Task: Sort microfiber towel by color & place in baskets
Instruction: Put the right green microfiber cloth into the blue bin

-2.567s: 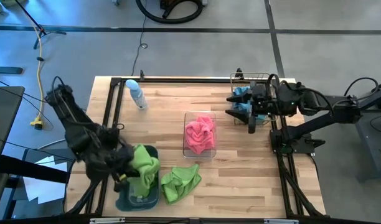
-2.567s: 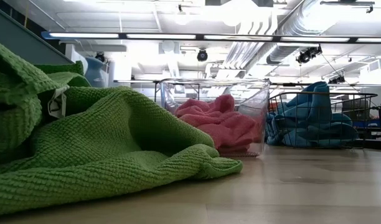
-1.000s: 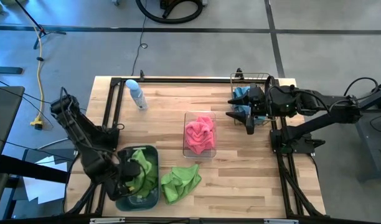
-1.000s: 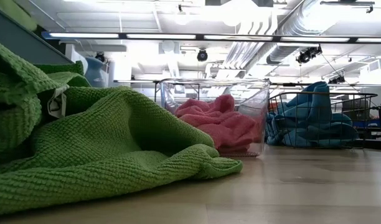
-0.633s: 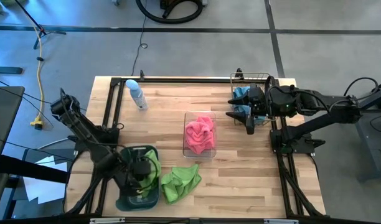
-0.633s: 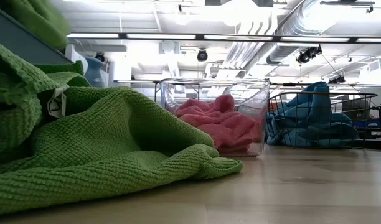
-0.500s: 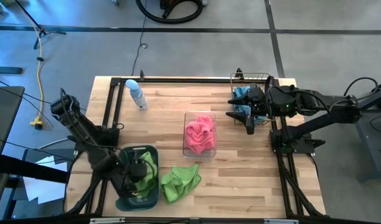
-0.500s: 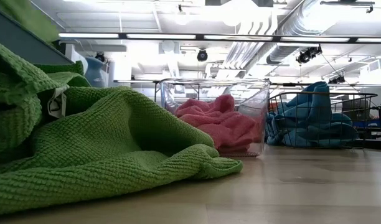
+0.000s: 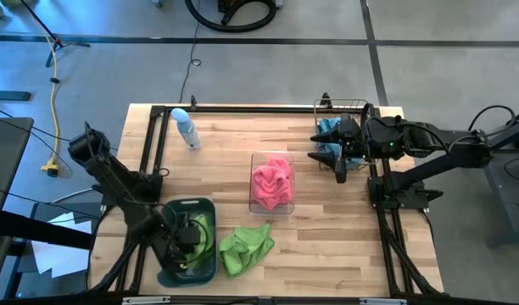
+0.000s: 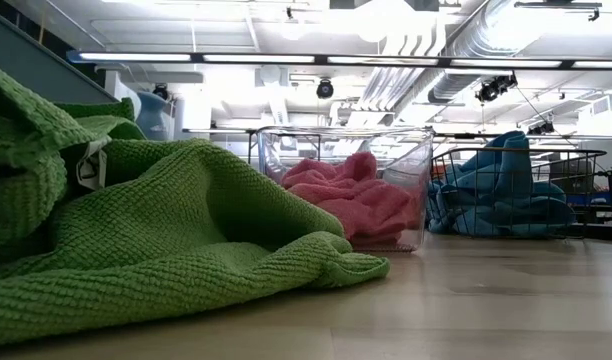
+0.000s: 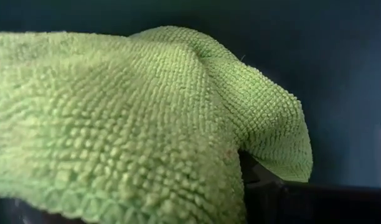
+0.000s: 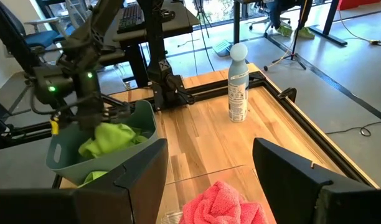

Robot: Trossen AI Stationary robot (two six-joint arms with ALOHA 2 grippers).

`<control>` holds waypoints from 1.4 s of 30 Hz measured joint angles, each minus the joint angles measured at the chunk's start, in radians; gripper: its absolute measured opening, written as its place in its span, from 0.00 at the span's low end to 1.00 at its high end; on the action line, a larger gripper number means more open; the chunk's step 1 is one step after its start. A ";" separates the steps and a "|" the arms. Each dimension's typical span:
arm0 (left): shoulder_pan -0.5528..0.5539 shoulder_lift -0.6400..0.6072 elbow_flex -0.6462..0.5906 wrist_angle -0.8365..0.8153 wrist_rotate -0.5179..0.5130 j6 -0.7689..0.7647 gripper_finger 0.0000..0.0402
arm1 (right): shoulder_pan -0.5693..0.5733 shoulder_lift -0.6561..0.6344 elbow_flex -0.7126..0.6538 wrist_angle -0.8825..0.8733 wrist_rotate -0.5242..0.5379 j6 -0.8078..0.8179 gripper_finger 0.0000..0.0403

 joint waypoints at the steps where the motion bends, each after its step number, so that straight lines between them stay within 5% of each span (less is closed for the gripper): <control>1: 0.004 0.000 -0.017 0.019 -0.007 -0.010 0.00 | 0.000 0.000 0.000 0.000 0.000 0.000 0.58; 10: 0.043 0.000 -0.114 0.077 0.063 0.052 0.04 | 0.000 0.000 0.000 0.000 0.022 0.009 0.58; 18: 0.102 0.000 -0.114 0.079 0.085 0.152 0.22 | 0.000 0.000 0.000 0.000 0.022 0.038 0.58; 29: 0.200 -0.035 -0.050 -0.010 0.394 0.160 0.49 | 0.000 0.000 0.000 0.000 0.022 0.035 0.58; 42: 0.257 -0.213 0.087 -0.387 0.302 0.213 0.54 | 0.000 0.000 0.000 0.000 0.022 0.027 0.58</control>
